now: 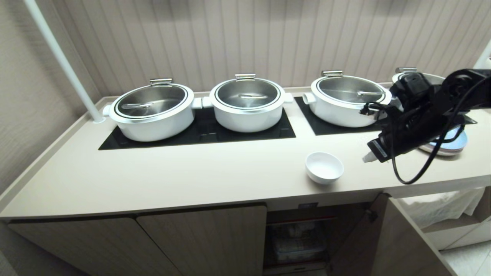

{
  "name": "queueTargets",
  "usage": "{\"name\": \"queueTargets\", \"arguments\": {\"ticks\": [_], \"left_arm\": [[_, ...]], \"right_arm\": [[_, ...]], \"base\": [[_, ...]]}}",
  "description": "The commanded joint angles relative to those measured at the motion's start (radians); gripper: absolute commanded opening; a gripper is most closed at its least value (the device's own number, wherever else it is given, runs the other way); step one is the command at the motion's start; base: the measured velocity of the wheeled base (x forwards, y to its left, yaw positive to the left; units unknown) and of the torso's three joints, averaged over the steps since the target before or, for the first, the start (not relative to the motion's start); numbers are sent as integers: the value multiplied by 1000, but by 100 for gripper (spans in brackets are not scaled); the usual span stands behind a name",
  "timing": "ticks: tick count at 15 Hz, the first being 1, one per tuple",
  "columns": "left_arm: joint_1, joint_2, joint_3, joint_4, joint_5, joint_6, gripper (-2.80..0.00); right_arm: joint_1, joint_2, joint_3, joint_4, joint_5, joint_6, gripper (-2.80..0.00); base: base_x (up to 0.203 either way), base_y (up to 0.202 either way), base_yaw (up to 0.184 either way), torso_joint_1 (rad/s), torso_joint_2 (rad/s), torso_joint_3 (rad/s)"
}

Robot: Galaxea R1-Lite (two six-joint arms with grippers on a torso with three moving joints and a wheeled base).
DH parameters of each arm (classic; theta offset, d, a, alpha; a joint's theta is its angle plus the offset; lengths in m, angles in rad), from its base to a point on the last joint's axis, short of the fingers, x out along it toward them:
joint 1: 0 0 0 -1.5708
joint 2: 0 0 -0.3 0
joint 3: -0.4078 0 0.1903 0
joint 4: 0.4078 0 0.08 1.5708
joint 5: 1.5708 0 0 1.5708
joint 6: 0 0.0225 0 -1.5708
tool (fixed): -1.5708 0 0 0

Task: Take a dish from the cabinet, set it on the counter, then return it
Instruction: Pick up the bowl from the table

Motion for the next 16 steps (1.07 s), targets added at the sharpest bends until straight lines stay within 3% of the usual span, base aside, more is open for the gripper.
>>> {"name": "queueTargets", "arguments": {"ticks": [1,6,10,11,16], "left_arm": [[0,0,-1,0,0,0,-280],[0,0,0,0,0,0,-280],[0,0,0,0,0,0,-280],[0,0,0,0,0,0,-280],[0,0,1,0,0,0,-280]], "right_arm": [[0,64,-53,9,1,3,-280],[14,173,-217,66,0,89,-280],[16,195,-218,66,0,94,-280],[17,198,-220,63,-1,94,0],[17,213,-222,61,-3,96,0]], "base": [[0,0,0,0,0,0],[0,0,0,0,0,0],[0,0,0,0,0,0],[0,0,0,0,0,0],[0,0,0,0,0,0]]}}
